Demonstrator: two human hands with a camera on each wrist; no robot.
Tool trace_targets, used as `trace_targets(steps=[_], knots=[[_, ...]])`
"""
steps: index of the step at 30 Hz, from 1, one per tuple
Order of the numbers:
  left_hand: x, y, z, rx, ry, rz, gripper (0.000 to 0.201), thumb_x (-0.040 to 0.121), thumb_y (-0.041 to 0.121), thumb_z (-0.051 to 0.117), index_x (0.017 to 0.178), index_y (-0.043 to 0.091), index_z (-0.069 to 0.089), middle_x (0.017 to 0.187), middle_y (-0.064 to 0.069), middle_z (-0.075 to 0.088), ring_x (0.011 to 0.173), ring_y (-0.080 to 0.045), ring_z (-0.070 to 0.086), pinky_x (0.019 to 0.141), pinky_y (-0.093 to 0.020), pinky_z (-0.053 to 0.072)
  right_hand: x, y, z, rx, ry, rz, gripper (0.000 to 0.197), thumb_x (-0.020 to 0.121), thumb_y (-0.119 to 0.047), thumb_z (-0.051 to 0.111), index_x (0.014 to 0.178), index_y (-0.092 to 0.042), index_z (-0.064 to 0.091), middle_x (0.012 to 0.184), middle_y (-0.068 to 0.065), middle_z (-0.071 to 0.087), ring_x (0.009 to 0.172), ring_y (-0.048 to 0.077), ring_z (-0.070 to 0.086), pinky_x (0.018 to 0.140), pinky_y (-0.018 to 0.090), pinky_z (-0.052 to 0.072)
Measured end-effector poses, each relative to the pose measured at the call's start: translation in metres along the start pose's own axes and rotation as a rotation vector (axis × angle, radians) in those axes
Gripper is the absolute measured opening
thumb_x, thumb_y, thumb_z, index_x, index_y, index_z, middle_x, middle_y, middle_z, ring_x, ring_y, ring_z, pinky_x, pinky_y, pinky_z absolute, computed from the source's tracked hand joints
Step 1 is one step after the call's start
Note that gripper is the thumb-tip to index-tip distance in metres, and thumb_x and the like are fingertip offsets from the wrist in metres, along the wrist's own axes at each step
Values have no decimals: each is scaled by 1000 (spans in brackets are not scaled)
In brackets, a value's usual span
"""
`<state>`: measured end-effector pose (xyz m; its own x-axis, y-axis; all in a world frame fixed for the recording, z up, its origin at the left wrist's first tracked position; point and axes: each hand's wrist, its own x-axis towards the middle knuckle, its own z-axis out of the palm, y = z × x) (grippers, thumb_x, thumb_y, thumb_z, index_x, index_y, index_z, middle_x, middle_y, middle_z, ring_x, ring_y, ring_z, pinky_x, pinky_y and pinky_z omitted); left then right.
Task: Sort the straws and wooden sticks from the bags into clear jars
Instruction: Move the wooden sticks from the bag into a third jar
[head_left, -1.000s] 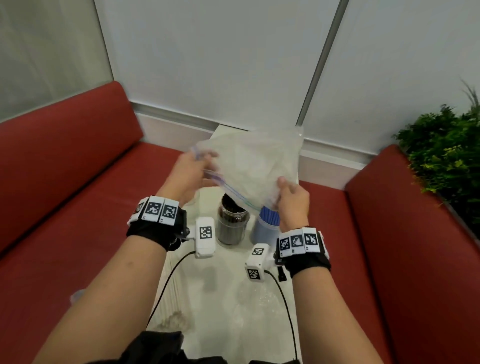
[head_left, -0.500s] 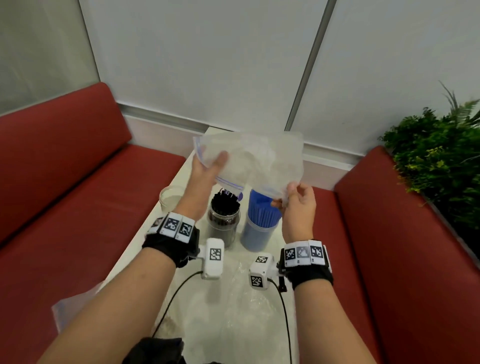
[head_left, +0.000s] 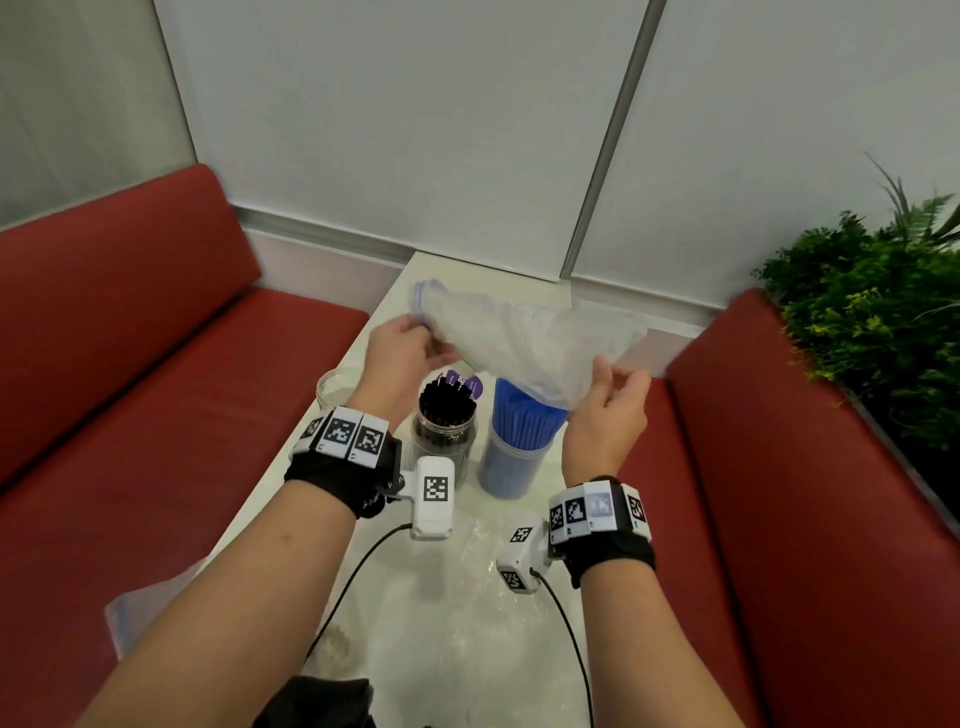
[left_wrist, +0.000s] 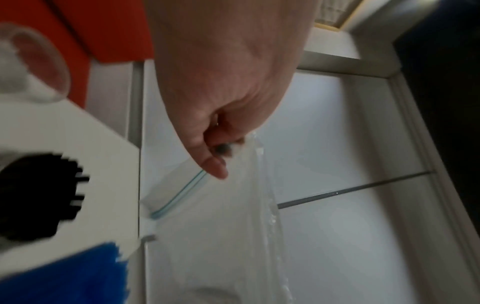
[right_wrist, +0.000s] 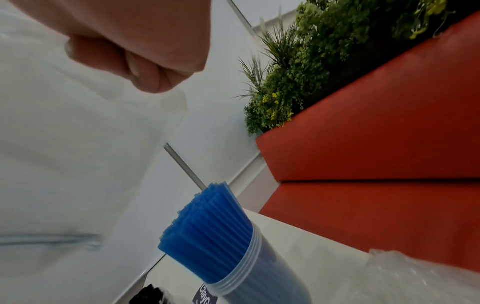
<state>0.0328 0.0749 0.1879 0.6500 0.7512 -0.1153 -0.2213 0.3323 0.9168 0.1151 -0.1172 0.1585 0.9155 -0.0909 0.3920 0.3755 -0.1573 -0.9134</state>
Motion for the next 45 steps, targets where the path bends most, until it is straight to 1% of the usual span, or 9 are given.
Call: trace_targets(steps=[5, 8, 13, 16, 23, 29, 35, 38, 45], knots=[[2, 15, -3, 102, 187, 242, 27, 88, 29, 46, 64, 22, 55, 64, 5, 53, 66, -16, 50, 58, -30, 47, -5, 0, 1, 37, -48, 18, 22, 104, -40, 51, 93, -22, 53, 74, -14, 56, 62, -11, 54, 53, 7, 39], [-9, 18, 1, 431, -3, 367, 59, 75, 81, 54, 98, 26, 57, 84, 10, 63, 72, -3, 60, 60, -15, 45, 0, -4, 1, 110, -38, 96, 13, 102, -41, 54, 91, -35, 50, 90, -7, 64, 76, 6, 64, 65, 28, 53], [-4, 21, -8, 727, -12, 593, 28, 85, 22, 65, 112, 15, 57, 107, -2, 60, 90, -15, 62, 74, -28, 50, 17, -18, -9, 224, -28, 225, 17, 88, -57, 64, 85, -48, 51, 96, 9, 68, 62, 26, 60, 57, 42, 53], [2, 26, -14, 617, -13, 628, 28, 89, 7, 60, 117, 11, 66, 106, -6, 64, 87, -12, 64, 66, -17, 54, 22, -20, -17, 161, -20, 175, 25, 79, -69, 67, 80, -51, 51, 103, 18, 69, 89, 43, 68, 77, 57, 57], [8, 40, -27, 203, -42, 378, 11, 83, 23, 73, 83, 14, 78, 70, -10, 70, 65, -24, 63, 73, -42, 54, 32, -20, -35, -13, -46, 105, 36, 86, -56, 70, 75, -31, 47, 77, -2, 63, 78, 34, 64, 67, 41, 52], [-5, 59, -23, 508, -389, 270, 28, 91, 43, 64, 87, 18, 76, 60, -2, 60, 51, -20, 47, 51, -24, 40, 39, -24, -53, -496, -49, -8, 46, 94, -67, 50, 94, -21, 57, 97, -1, 59, 96, 29, 60, 82, 41, 44], [-24, 61, 17, 518, -326, 98, 27, 101, 26, 44, 96, 9, 66, 56, -4, 53, 40, -20, 53, 42, -22, 43, 10, -70, -17, -360, -936, -125, 77, 67, -62, 81, 127, -20, 56, 115, -3, 63, 101, 13, 59, 89, 34, 50], [-22, 58, 20, 805, -141, 322, 26, 93, 39, 55, 89, 16, 66, 64, 3, 55, 44, -12, 50, 45, -22, 41, -7, -67, -2, -336, -943, -75, 21, 86, -25, 77, 88, -9, 64, 78, 8, 67, 67, 20, 62, 62, 30, 48], [-7, 70, -19, 864, -46, 583, 42, 62, 60, 81, 67, 21, 66, 51, 0, 62, 37, -7, 52, 39, -19, 41, 8, -61, -31, -147, -1147, 66, 30, 90, -31, 75, 73, -7, 69, 58, 3, 58, 49, 15, 47, 49, 24, 38]])
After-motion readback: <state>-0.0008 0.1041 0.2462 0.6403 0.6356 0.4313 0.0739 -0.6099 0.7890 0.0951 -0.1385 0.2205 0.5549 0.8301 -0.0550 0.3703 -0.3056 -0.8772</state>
